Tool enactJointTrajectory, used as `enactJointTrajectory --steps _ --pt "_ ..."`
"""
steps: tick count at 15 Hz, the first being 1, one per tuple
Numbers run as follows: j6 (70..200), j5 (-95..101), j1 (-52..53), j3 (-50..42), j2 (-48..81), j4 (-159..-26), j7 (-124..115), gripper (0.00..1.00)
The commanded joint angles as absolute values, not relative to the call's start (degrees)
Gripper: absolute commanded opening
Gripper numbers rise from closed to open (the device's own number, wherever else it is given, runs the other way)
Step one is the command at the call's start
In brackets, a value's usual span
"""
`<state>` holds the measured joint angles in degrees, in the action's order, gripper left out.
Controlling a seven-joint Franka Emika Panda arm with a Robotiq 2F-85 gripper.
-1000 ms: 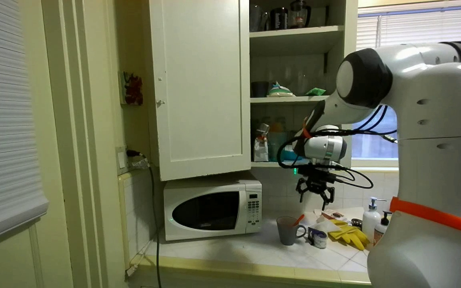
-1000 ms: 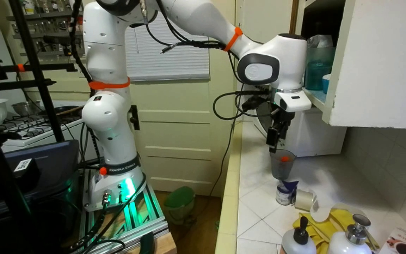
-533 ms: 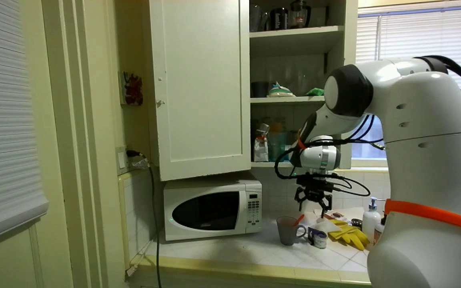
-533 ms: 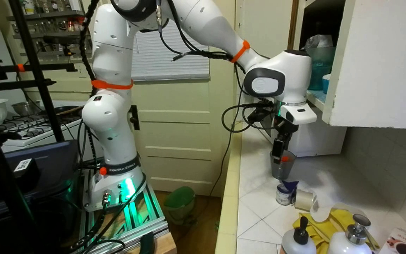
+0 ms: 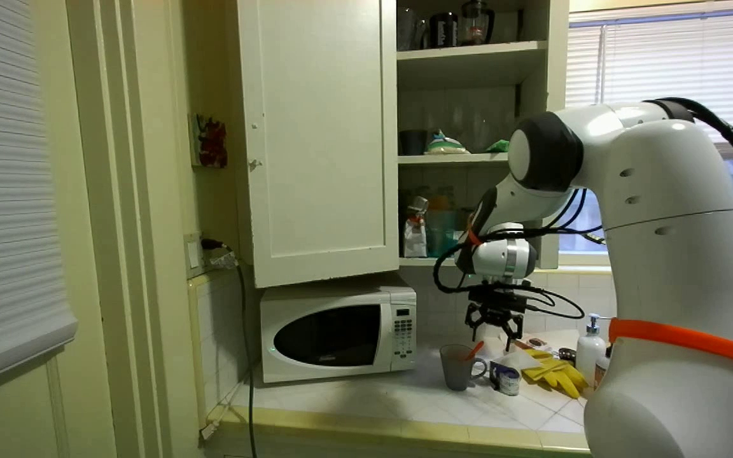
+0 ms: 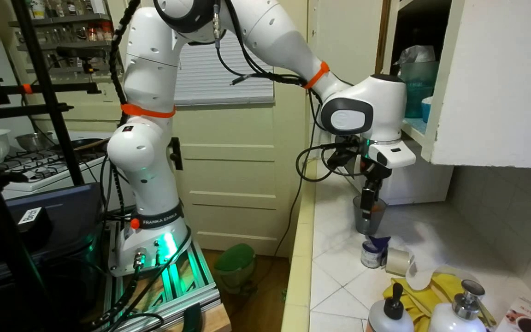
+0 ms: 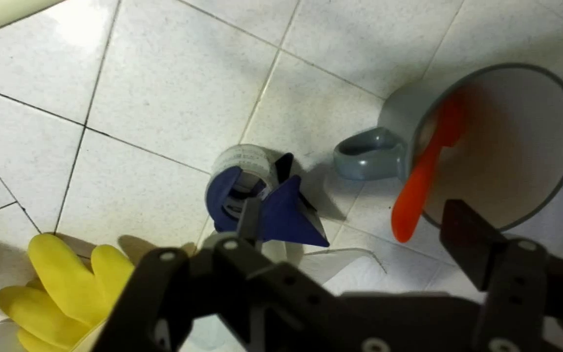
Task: Put the blue cup on the bottom shelf of the right upper cabinet then put the orange spoon from the mug in the blue cup.
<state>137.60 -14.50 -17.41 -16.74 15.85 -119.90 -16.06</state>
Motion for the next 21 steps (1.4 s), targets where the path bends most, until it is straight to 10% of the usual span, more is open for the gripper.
enactJointTrajectory --steps 1,7,10,12,17,21 --pt "138.4 -16.5 -18.1 -15.9 16.9 -119.0 -13.8 0.92" --pt "140.3 -20.5 -18.8 -14.7 18.0 -117.9 -11.8 0.41" --pt "140.7 -21.9 -19.1 -14.3 18.8 -117.1 -11.1 0.31" --pt "140.5 -22.7 -19.4 -14.0 19.4 -116.5 -10.7 0.31" --pt "139.6 -24.3 -20.1 -13.4 20.6 -115.0 -9.8 0.74" --pt "138.8 -25.8 -20.8 -12.5 21.1 -114.2 -8.7 0.40"
